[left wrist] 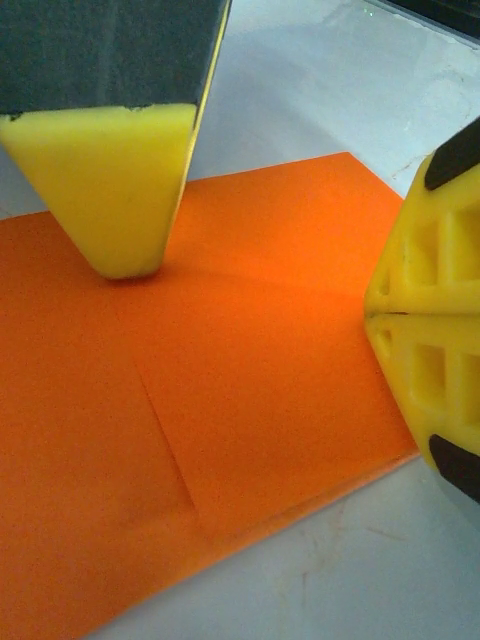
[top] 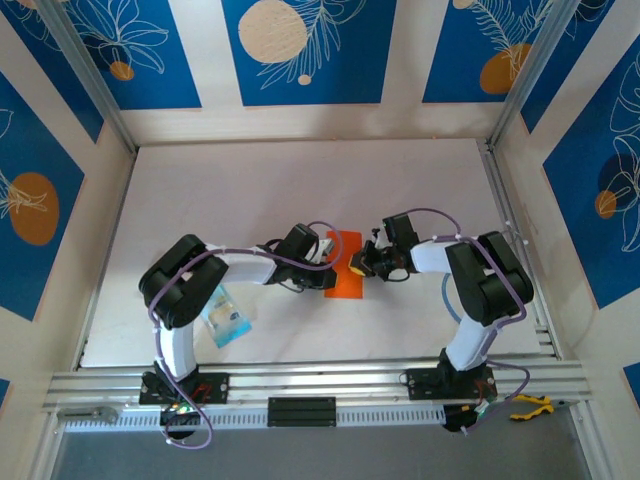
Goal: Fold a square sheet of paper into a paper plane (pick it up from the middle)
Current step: Fold the triangle a second time at the center of the table.
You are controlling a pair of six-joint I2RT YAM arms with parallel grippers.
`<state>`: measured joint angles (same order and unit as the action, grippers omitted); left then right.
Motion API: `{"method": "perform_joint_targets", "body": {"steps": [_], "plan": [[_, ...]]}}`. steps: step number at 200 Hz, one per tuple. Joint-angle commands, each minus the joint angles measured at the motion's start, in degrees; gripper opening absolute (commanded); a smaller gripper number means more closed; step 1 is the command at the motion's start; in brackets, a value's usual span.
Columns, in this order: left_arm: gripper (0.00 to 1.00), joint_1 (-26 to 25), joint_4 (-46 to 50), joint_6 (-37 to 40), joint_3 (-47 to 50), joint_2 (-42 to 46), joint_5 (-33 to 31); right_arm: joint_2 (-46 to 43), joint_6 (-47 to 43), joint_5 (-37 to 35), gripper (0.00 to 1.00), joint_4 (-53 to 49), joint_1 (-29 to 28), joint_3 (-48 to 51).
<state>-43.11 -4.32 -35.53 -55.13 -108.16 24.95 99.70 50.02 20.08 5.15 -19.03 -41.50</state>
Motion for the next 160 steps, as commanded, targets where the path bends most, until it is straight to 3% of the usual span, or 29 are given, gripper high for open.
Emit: {"method": "perform_joint_targets", "body": {"steps": [1, 61, 160], "plan": [[0.01, 0.3, 6.27, -0.07, 0.9, 1.21, -0.69, 1.77, 0.33, -3.11, 0.0, -1.68, 1.02, 1.5], [0.05, 0.14, 4.22, -2.3, -5.23, 1.3, 3.73, 1.41, -0.19, -2.5, 0.0, -2.12, 0.86, 1.55], [0.05, -1.3, 7.3, -3.16, -12.54, -6.06, 3.82, 1.44, 0.25, -1.88, 0.0, -1.84, 0.9, 1.71]]}}
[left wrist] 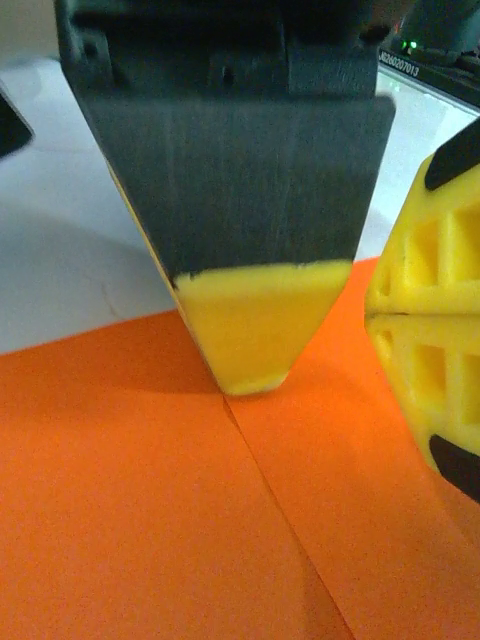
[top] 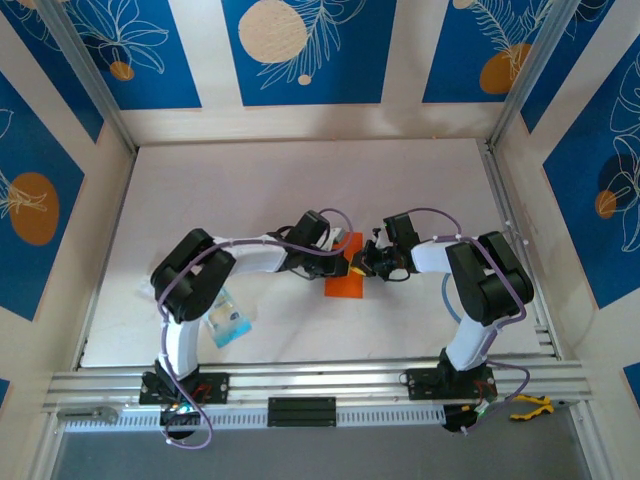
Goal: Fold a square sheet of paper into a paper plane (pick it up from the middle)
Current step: Fold the triangle a second time at the center of the table.
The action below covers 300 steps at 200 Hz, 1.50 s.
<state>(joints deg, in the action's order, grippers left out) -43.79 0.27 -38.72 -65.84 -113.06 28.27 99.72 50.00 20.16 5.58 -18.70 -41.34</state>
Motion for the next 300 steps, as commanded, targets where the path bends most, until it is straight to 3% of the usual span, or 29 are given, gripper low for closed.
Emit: {"method": "perform_joint_targets", "body": {"steps": [1, 69, 134, 300], "plan": [[0.05, -0.61, 2.71, 0.04, -1.83, -1.18, 0.44, 1.43, 0.23, -1.97, 0.0, -2.3, 0.54, 1.59], [0.05, -1.04, 0.42, -1.19, -2.1, -2.69, 2.21, 1.54, 0.27, -1.93, 0.0, -2.28, 0.63, 1.63], [0.05, -1.12, 4.88, 1.01, -0.51, -3.06, -1.37, 1.59, -0.11, -1.27, 0.0, -2.94, 0.77, 1.48], [0.06, -0.84, 7.99, 3.47, 12.93, 7.59, -4.72, 0.79, -1.03, -0.94, 0.0, -3.46, 1.71, 1.72]]}}
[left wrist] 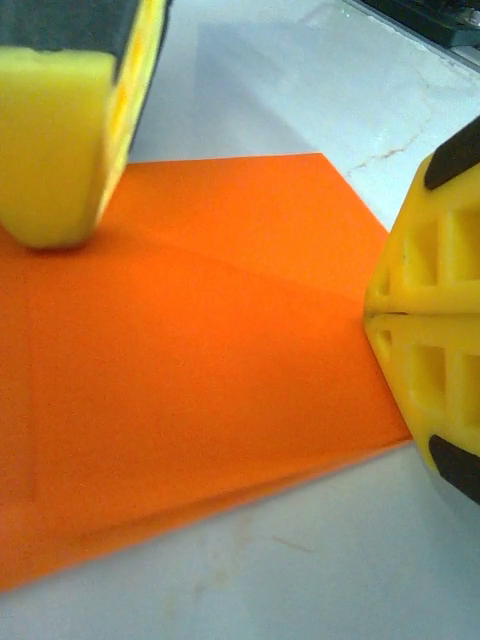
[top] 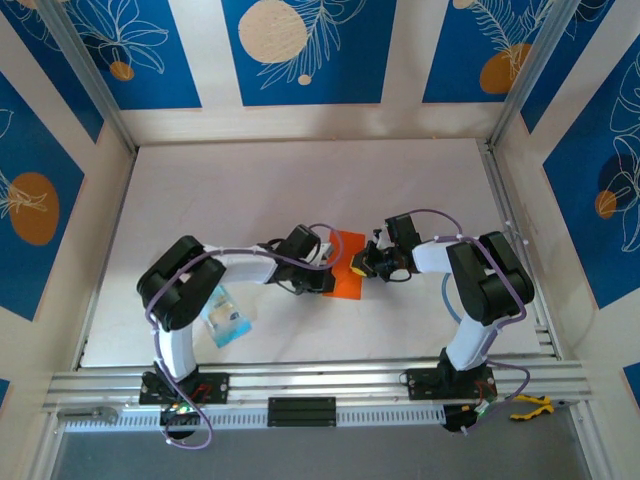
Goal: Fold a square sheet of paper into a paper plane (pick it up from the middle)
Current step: Fold the triangle a second time at the center of the table.
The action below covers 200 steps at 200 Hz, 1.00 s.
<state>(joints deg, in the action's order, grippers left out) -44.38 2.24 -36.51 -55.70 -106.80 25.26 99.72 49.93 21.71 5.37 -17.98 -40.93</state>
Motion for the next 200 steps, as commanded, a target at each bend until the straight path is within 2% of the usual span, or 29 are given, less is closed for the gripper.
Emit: {"method": "perform_joint_targets", "body": {"steps": [1, 52, 90, 153, 186, 200], "plan": [[0.06, -0.22, 6.02, 1.27, 2.79, 1.42, -1.7, 0.81, -1.02, -2.48, 0.0, -3.21, 0.96, 1.34], [0.07, 1.02, 2.75, 1.36, 0.62, 4.93, 1.41, -0.31, -1.69, -0.68, 0.0, -2.99, 0.73, -0.1], [0.07, 3.33, 0.96, 1.85, -3.31, 2.0, 2.52, -2.8, -2.5, 0.19, 0.03, -4.14, 0.01, -1.87], [0.08, 4.59, 3.8, 6.3, -10.47, -5.11, 3.87, -13.2, -2.2, -6.49, 0.12, -12.74, -2.04, 1.4], [0.08, 5.24, 4.76, 7.83, -10.31, -6.46, 2.87, -20.12, -0.28, -10.23, 0.16, -16.26, -3.89, 6.11], [0.08, 5.28, 4.78, 7.99, -10.04, -7.04, 3.29, -22.97, 1.81, -10.55, 0.22, -16.32, -4.29, 8.53]]}}
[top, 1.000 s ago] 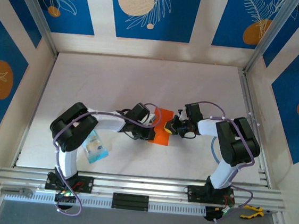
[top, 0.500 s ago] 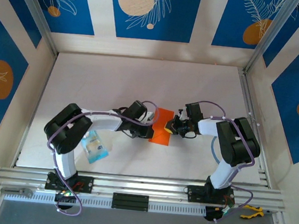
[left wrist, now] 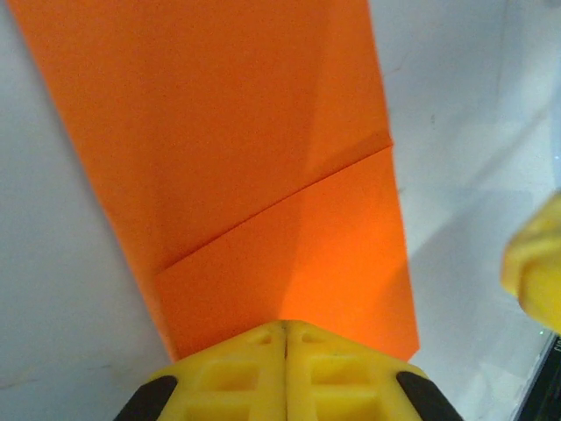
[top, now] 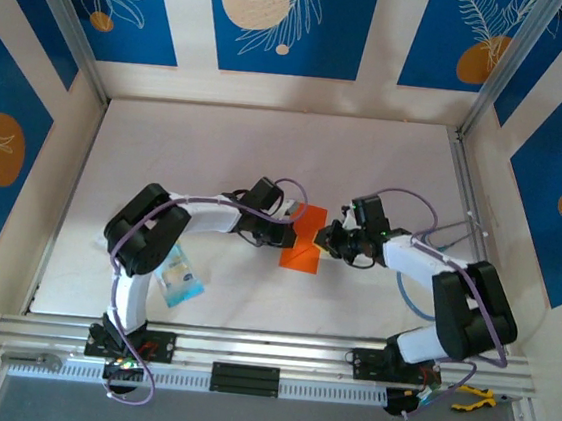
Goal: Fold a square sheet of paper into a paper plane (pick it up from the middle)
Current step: Fold the triangle a second time at the center of the table, then turn over the paper at the center of the table.
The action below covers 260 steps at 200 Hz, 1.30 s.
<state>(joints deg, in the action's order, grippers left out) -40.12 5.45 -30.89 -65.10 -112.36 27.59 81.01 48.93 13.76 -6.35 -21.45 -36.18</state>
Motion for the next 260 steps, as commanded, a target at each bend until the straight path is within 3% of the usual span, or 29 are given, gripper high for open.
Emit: {"method": "perform_joint_targets", "body": {"steps": [1, 19, 38, 83, 118, 143, 160, 228, 260], "plan": [[0.08, 1.01, 1.57, 2.35, -0.64, -1.52, 1.01, -4.49, 2.96, -2.55, 0.23, -4.62, -0.8, 3.94], [0.08, 0.95, 0.71, 1.67, 0.5, -1.52, 1.37, -7.17, 5.4, -2.15, 0.32, -4.37, -1.47, 6.22], [0.07, 0.93, 0.04, 0.03, 2.0, -1.13, 1.32, -8.01, 7.0, -2.02, 0.35, -6.31, -1.99, 6.59], [0.05, 0.57, -5.66, -7.48, 7.35, 1.92, 0.82, -6.02, 10.13, -0.59, 0.35, -7.41, -3.7, 4.86], [0.06, -0.41, -9.61, -13.05, 11.53, 5.24, -2.34, -5.97, 12.78, -7.61, 0.35, -11.37, -4.65, 3.84], [0.06, -1.61, -10.54, -15.49, 13.19, 6.9, -4.83, -6.49, 13.1, -8.28, 0.24, -10.14, -3.56, 4.66], [0.05, -2.07, -11.15, -16.59, 14.18, 7.75, -5.88, -6.44, 12.1, -4.87, 0.2, -7.12, -2.99, 5.17], [0.06, -2.33, -12.46, -16.78, 14.69, 7.5, -5.03, -2.03, 12.48, -1.32, 0.3, -3.98, -6.34, 3.91], [0.07, -2.33, -12.76, -16.65, 14.48, 7.33, -4.49, 0.44, 12.07, -3.61, 0.31, -6.05, -8.22, 1.67]]}}
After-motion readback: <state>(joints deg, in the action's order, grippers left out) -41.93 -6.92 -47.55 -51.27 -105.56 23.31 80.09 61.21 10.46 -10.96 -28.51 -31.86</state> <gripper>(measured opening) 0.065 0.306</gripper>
